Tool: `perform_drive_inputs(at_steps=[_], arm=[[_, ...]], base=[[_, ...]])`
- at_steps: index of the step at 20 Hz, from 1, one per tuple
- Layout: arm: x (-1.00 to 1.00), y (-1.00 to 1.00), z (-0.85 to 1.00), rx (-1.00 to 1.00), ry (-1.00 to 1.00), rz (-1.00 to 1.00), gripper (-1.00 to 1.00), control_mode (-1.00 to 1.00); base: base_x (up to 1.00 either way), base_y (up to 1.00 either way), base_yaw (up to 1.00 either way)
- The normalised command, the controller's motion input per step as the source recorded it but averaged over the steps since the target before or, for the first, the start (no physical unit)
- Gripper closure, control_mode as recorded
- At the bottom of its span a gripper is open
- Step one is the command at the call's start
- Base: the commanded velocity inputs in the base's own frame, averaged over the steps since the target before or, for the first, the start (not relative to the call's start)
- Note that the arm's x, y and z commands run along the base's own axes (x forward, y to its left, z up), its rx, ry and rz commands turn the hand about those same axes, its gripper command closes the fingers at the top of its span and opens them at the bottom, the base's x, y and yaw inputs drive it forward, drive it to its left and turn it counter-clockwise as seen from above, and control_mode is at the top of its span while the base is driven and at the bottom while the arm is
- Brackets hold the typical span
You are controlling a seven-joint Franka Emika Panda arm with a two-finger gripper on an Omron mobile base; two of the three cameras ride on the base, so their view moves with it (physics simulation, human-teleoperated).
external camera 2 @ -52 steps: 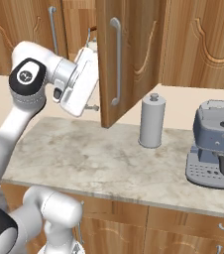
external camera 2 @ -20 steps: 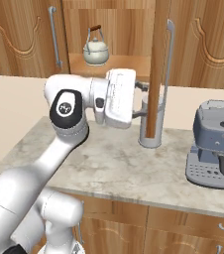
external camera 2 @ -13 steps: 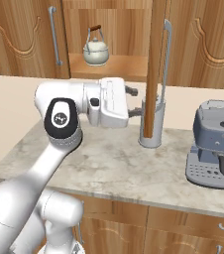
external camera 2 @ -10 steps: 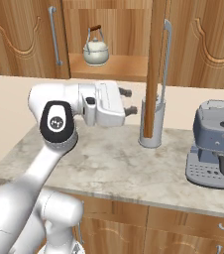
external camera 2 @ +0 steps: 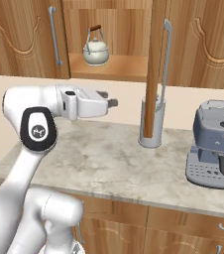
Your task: Open the cabinet, pick the kettle from the cabinet, and place it in the sink.
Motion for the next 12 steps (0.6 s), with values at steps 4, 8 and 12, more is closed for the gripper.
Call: perform_drive_inputs(at_steps=[4, 8, 12], arm=[[-0.03, 0.54, 0.06, -0.06, 0.21, 0.13, -1.0, -1.0], [-0.02, 0.53, 0.05, -0.03, 0.18, 0.08, -1.0, -1.0], [-0.03, 0.51, 0.04, 0.0, 0.19, 0.08, -1.0, -1.0]], base=[[0.0, 0.0, 0.0], [0.0, 0.0, 0.0], [0.0, 0.0, 0.0]])
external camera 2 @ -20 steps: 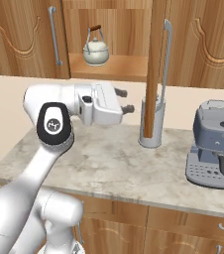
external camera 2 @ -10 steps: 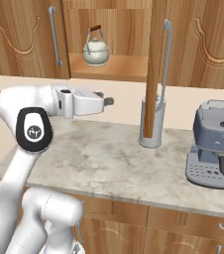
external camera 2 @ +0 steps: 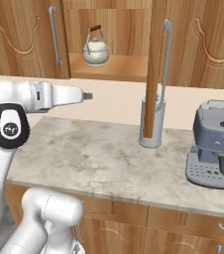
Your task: Open the cabinet, pick the kettle from the cabinet, and place it in the sink.
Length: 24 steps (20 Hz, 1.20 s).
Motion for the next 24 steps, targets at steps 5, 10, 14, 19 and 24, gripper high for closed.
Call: perform_drive_inputs(at_steps=[5, 10, 14, 19, 24], arm=[[-0.02, 0.51, 0.05, 0.0, 0.16, 0.08, -1.0, -1.0], [0.0, 0.48, 0.05, 0.02, 0.11, 0.11, -1.0, -1.0], [0.0, 0.4, 0.03, 0.06, 0.11, 0.14, -1.0, -1.0], [0.0, 0.28, 0.04, 0.16, 0.07, 0.14, -1.0, -1.0], [0.0, 0.23, 0.05, 0.24, 0.0, 0.12, -1.0, -1.0]], base=[[0.0, 0.0, 0.0], [0.0, 0.0, 0.0], [0.0, 0.0, 0.0], [0.0, 0.0, 0.0], [0.0, 0.0, 0.0]])
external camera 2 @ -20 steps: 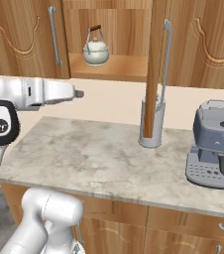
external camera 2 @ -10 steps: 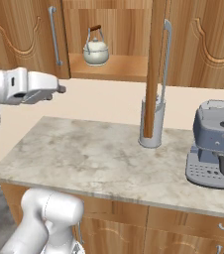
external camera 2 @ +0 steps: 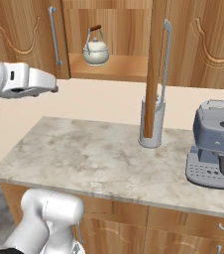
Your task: Open the cabinet, pick the kettle from the cabinet, and place it in the sink.
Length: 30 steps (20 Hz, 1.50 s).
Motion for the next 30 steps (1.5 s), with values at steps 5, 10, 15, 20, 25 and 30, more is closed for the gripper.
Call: perform_drive_inputs(at_steps=[5, 10, 15, 20, 25, 30], arm=[[0.16, 0.27, 0.0, 0.18, 0.0, 0.04, -1.0, -1.0], [0.3, 0.25, 0.05, 0.1, 0.0, 0.01, -1.0, -1.0], [0.28, 0.17, 0.13, 0.06, 0.0, 0.06, -1.0, -1.0], [0.25, 0.17, 0.16, 0.08, 0.0, 0.09, -1.0, -1.0], [0.34, 0.19, 0.16, 0.09, 0.0, 0.05, -1.0, -1.0], [0.32, 0.18, 0.11, 0.08, -0.01, 0.08, -1.0, -1.0]], base=[[0.0, 0.0, 0.0], [0.0, 0.0, 0.0], [0.0, 0.0, 0.0], [0.0, 0.0, 0.0], [0.0, 0.0, 0.0], [0.0, 0.0, 0.0]])
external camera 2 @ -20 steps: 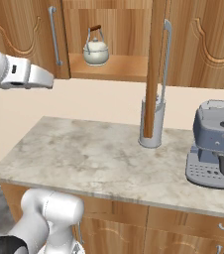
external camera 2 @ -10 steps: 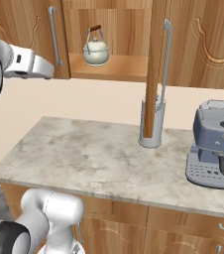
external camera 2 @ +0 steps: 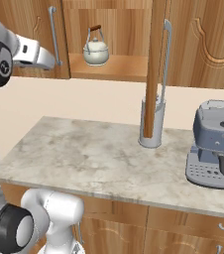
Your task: Open the cabinet, pick the kettle from the cabinet, and place it in the sink.
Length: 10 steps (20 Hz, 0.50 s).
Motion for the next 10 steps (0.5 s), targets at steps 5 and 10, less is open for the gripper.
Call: perform_drive_inputs(at_steps=[5, 10], arm=[[0.43, 0.14, 0.03, 0.08, -0.01, 0.05, -1.0, -1.0], [0.41, 0.02, 0.0, 0.07, 0.0, 0.04, -1.0, -1.0]], base=[[0.0, 0.0, 0.0], [0.0, 0.0, 0.0]])
